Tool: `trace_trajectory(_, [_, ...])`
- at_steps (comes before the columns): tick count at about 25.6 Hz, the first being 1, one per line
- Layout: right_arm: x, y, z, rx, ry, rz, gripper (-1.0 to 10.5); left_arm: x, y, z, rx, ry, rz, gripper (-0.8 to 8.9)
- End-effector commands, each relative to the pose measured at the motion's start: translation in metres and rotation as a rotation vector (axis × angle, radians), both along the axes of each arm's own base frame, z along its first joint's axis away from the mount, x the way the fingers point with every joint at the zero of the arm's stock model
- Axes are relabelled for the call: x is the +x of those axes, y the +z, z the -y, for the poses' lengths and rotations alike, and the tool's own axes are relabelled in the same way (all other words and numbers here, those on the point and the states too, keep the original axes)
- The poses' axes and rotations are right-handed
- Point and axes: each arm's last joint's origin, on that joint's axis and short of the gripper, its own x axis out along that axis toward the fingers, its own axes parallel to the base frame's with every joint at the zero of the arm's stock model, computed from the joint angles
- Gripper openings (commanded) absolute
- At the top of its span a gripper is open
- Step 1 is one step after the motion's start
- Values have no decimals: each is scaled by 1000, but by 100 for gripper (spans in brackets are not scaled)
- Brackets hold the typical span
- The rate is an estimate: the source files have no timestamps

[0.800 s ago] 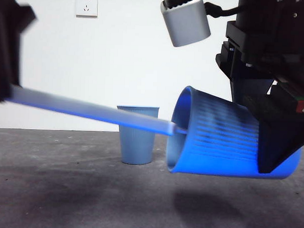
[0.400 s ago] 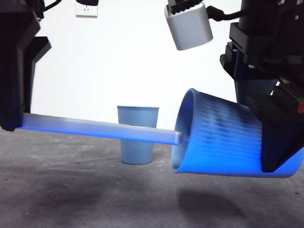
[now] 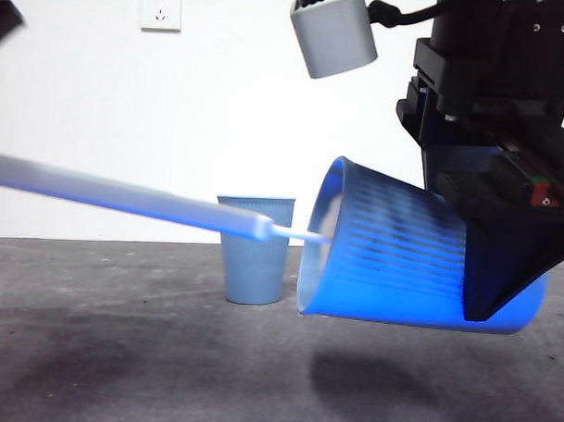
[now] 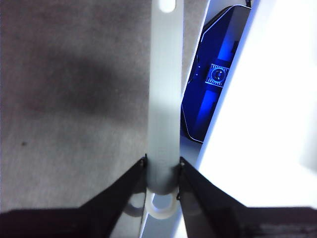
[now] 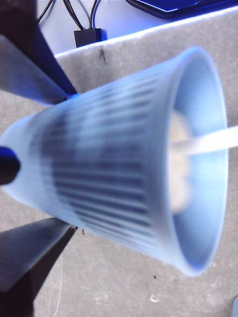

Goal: Pick up the cup brush,pick up the cup,insert the brush into the cup,clean the cup,put the cup brush back,put the cup back to the fixed position on the table

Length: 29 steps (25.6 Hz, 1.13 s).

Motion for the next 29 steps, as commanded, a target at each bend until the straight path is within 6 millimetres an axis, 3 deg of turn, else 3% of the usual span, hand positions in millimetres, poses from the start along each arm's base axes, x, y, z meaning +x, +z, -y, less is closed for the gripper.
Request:
trace_trajectory(1, [-1, 1, -1, 10, -5, -2, -17, -5, 6, -12, -16, 53, 13, -9])
trace_trajectory(9, [-1, 1, -1, 23, -27, -2, -17, -27, 25, -49, -31, 146, 73, -9])
trace_trajectory(20, [-1, 3, -1, 91, -108, 6, -17, -75, 48, -96, -345, 277, 199, -9])
trace_trajectory(26, [1, 12, -4, 242, -186, 41, -17, -93, 52, -118, -489, 460, 275, -9])
trace_trajectory(29, [1, 25, -6, 412, -253, 63, -17, -96, 56, -124, -577, 609, 325, -9])
